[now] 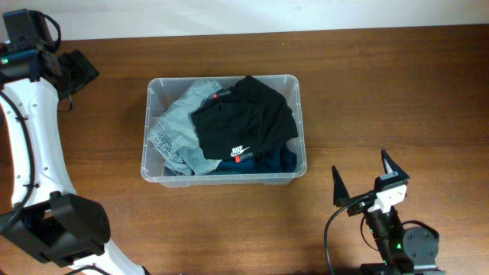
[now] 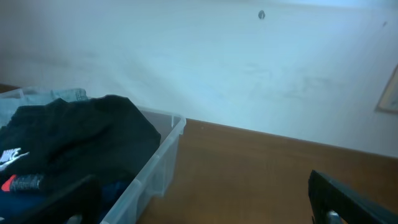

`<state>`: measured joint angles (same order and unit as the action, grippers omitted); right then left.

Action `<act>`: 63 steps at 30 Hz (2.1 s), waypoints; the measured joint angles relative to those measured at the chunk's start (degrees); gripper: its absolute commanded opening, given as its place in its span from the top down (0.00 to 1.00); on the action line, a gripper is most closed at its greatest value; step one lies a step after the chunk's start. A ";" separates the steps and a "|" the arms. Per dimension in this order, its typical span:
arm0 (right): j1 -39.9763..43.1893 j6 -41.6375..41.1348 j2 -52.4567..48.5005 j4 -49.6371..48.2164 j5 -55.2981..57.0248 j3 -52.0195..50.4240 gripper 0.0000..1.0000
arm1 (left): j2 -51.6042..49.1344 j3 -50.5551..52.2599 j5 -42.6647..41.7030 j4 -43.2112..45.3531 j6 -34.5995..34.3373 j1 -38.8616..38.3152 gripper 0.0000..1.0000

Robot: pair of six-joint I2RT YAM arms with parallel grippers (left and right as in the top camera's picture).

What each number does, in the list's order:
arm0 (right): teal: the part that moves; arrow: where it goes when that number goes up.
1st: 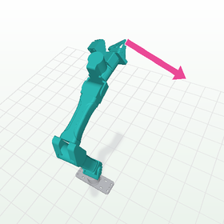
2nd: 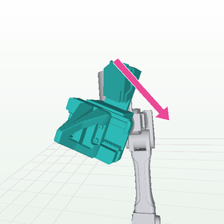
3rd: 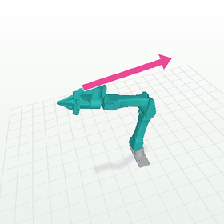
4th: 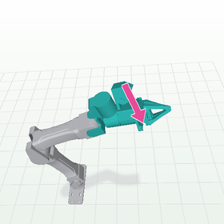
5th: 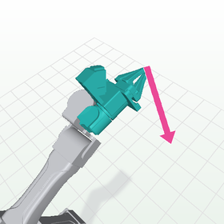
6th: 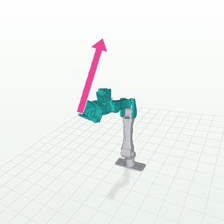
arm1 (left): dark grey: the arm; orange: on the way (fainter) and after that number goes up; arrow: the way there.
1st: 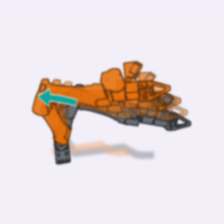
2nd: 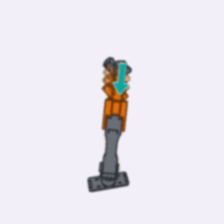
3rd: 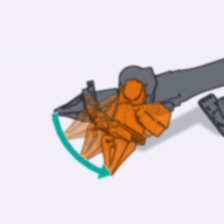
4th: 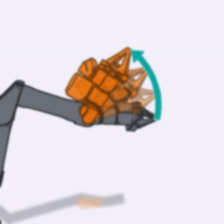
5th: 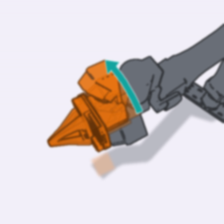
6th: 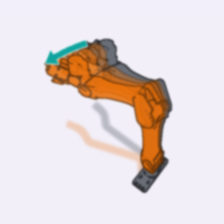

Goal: Pack container

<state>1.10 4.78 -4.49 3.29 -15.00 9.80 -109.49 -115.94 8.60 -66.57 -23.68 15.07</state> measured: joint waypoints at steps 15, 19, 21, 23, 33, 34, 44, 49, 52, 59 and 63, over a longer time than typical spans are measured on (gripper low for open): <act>4.68 0.13 3.67 -8.35 -3.10 -7.96 0.01 | 0.00 0.00 0.00 0.00 0.00 0.00 0.01; 5.14 0.15 3.69 -6.71 -1.92 -9.07 0.01 | 0.00 0.00 0.00 0.00 0.00 0.00 0.01; 5.16 0.17 3.69 -6.51 -0.83 -9.22 0.02 | 0.00 0.00 0.00 0.00 0.00 0.00 0.01; 5.16 0.15 3.69 -6.08 0.74 -9.22 0.01 | 0.00 0.00 0.00 0.00 0.00 0.00 0.00; 5.20 0.17 3.69 -0.07 4.70 -9.22 0.01 | 0.00 0.00 0.00 0.00 0.00 0.00 0.01; 5.20 0.20 3.69 -0.07 4.94 -9.22 0.01 | 0.00 0.00 0.00 -0.02 0.00 0.00 0.01; 5.20 0.15 3.69 -0.04 5.57 -9.22 0.02 | 0.00 0.00 0.00 0.00 0.02 0.00 0.01; 5.20 0.15 3.69 -0.04 5.75 -9.22 0.01 | 0.00 0.00 0.00 0.00 0.00 0.00 0.01; 5.20 0.15 3.69 -0.04 5.75 -9.22 0.02 | 0.00 0.00 0.00 -0.02 0.00 0.00 0.01; 5.20 0.22 3.69 -0.04 5.77 -9.22 0.02 | 0.00 0.00 0.00 0.00 0.00 0.00 0.01; 5.20 0.15 3.69 -0.02 5.77 -9.22 0.01 | 0.00 0.00 0.00 0.00 0.00 0.00 0.01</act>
<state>6.31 4.93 -0.80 3.27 -9.23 0.58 -109.49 -115.94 8.60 -66.57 -23.68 15.07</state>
